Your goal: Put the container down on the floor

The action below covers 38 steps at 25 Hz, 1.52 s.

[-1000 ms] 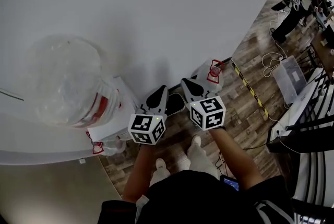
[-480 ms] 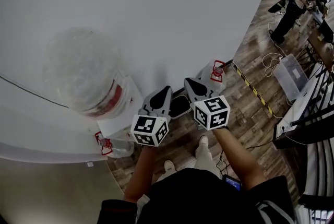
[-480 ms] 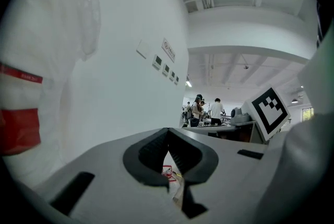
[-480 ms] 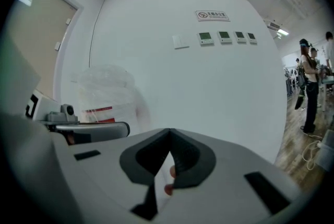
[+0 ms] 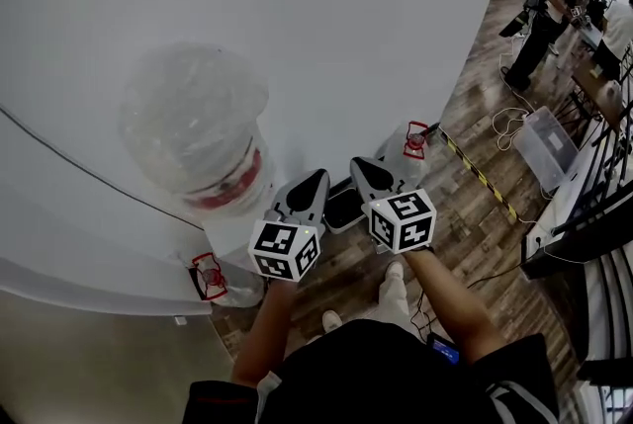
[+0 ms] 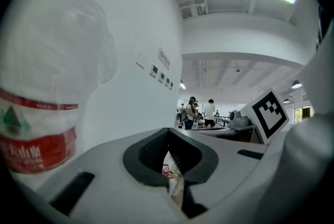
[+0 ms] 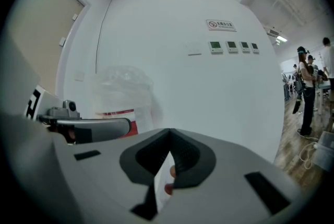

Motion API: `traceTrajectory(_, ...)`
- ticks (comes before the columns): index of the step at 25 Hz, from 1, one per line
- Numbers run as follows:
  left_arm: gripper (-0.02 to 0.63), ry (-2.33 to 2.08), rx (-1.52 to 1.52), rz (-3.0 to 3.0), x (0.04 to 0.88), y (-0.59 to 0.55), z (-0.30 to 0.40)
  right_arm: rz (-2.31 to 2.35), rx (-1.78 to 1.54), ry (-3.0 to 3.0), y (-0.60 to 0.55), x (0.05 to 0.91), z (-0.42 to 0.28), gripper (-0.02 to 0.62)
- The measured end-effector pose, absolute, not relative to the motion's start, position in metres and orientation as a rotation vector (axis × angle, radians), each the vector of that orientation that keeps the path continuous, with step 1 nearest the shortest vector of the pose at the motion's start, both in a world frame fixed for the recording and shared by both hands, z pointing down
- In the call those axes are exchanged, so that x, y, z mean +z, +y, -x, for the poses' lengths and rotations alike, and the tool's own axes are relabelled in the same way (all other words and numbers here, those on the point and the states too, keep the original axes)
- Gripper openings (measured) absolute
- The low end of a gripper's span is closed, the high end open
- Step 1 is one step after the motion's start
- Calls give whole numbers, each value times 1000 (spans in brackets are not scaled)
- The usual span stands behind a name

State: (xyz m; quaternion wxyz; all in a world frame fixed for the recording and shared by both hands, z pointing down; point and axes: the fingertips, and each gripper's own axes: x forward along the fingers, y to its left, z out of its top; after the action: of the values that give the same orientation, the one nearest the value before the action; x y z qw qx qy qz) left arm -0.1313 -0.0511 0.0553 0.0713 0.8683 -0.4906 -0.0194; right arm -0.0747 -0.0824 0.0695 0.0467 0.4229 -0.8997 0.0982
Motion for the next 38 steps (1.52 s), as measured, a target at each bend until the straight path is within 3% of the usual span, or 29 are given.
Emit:
traceTrajectory(19,15,-1417,-87,-2656,43,-13,149,-1353,270,-2747,-41,51,91,29)
traceTrajectory(38,15,-1384,-102,-2666,18,5,64,-1350,302,-2775,-25,37,11,29)
